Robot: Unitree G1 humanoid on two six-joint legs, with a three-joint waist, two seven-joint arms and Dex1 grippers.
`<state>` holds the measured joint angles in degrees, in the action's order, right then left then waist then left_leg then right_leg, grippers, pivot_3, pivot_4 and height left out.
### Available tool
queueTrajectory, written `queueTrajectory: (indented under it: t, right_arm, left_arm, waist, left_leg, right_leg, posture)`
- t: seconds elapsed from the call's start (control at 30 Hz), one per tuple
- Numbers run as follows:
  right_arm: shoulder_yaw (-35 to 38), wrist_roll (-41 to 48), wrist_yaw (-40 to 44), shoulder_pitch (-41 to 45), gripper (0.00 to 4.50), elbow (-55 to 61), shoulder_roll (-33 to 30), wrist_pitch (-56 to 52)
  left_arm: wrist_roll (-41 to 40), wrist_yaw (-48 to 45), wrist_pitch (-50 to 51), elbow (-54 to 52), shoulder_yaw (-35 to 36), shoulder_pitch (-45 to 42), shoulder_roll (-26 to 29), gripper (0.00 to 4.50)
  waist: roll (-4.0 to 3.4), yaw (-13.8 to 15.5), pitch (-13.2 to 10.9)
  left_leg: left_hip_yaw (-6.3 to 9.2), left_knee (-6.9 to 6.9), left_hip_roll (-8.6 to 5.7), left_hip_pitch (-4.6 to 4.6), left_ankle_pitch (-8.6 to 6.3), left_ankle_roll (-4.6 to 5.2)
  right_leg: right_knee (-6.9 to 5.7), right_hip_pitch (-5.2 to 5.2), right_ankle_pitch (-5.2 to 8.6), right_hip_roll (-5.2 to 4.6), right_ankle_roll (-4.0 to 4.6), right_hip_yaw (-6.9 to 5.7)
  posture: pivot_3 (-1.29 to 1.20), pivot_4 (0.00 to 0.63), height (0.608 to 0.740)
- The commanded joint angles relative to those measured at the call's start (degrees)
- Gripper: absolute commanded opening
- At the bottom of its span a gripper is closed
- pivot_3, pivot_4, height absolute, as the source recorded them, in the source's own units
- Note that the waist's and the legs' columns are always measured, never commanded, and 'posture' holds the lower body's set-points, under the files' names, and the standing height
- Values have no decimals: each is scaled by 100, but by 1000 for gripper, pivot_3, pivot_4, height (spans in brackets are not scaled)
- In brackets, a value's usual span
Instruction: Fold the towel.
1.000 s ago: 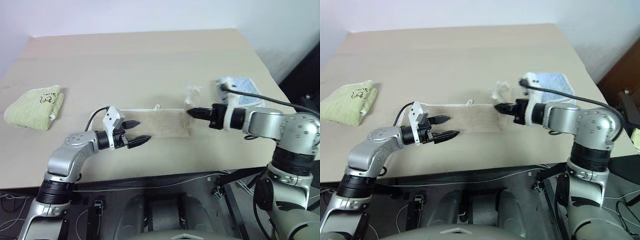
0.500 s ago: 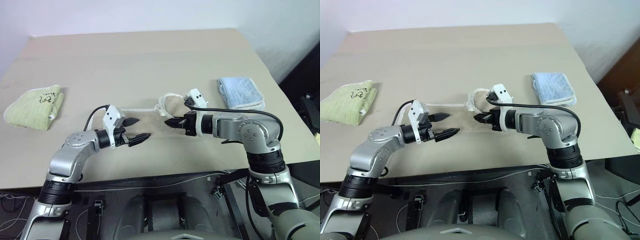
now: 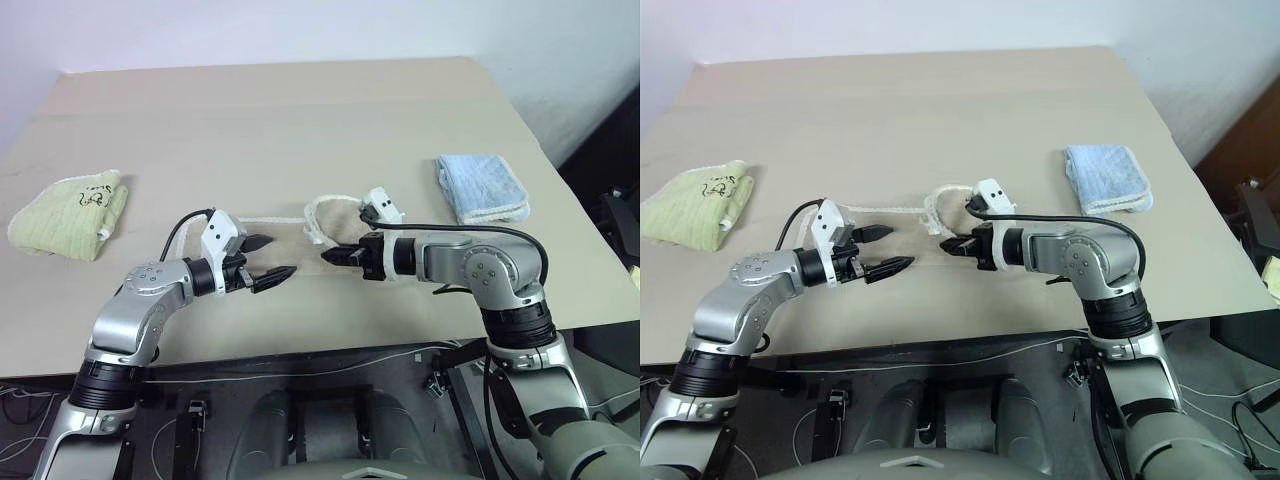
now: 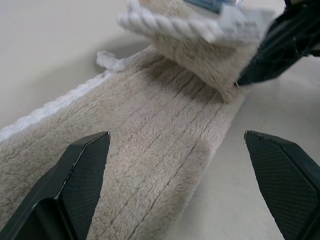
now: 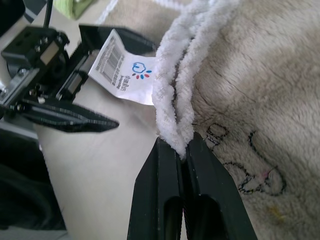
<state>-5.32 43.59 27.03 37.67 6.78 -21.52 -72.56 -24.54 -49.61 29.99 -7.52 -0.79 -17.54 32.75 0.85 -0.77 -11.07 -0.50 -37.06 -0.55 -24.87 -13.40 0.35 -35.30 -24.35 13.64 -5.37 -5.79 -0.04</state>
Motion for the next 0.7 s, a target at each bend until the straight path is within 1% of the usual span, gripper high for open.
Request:
queueTrajectory:
  t: [0.03,0.1,0.13,0.17,0.27,0.4,0.5,0.57,0.67,0.7]
  right_arm:
    - [97,109,108,8,25,297,39,-66]
    - [54,64,134,2,25,308,59,-48]
    - [31,30,137,5,495,297,78,-22]
    - [40,-12,105,16,714,254,125,20]
    - [81,-32,113,28,1648,231,153,27]
    - [572,240,205,-78,2935,350,103,-8]
    - [1052,624,438,-229,2935,606,7,48]
    - [1155,703,510,-313,2935,699,-45,88]
    - [1115,388,577,-563,2316,879,6,810]
    - [1060,287,638,-639,1963,942,13,1067]
  left_arm:
    - [18,16,-156,-46,102,-62,7,4500]
    - [23,19,-166,-29,89,-79,-11,4500]
    - [22,14,-171,-20,88,-87,-14,4500]
    - [23,7,-185,-8,91,-88,-15,4500]
    - [6,10,-216,-14,129,-111,-18,4500]
    - [-133,-6,-348,-82,328,-160,-40,4500]
    - [-532,-39,-234,-66,663,-365,-117,4500]
    - [-760,-34,-82,-32,825,-521,-144,4500]
    - [-975,-171,-34,101,843,-808,-240,4500]
    - [-988,-203,-58,175,812,-884,-282,4321]
  waist:
    - [0,-1,0]
    - [0,-1,0]
    - [0,-2,0]
    - [0,-2,0]
    - [0,-4,0]
    - [0,6,0]
    - [0,14,0]
    - [1,16,1]
    - [0,7,2]
    - [0,5,2]
  left_leg:
    - [0,0,0,0,0,0]
    - [0,1,0,0,-1,-1]
    - [0,1,0,0,-1,-1]
    - [0,1,0,0,-1,-2]
    - [0,2,-1,0,-1,-2]
    - [0,2,-2,-1,-1,-3]
    - [2,2,-4,-9,-1,-3]
    - [4,0,-6,-13,-1,-3]
    - [5,-1,-8,-14,-1,-3]
    - [5,0,-8,-14,0,-3]
  right_leg:
    - [0,-1,0,-1,0,0]
    - [0,-2,0,-2,0,0]
    - [0,-2,0,-2,0,0]
    - [0,-2,0,-3,0,0]
    - [0,-3,0,-5,1,1]
    - [0,-4,0,-8,1,1]
    - [1,-8,-1,-11,1,1]
    - [1,-10,-1,-13,1,1]
    - [1,-10,-2,-11,-1,-3]
    - [0,-10,-2,-10,-1,-5]
  posture:
    - [0,150,740]
    - [0,150,740]
    - [0,150,740]
    - [0,150,740]
    - [0,150,740]
    - [0,150,740]
    - [0,150,740]
    - [0,150,740]
    - [0,150,740]
    - [0,150,740]
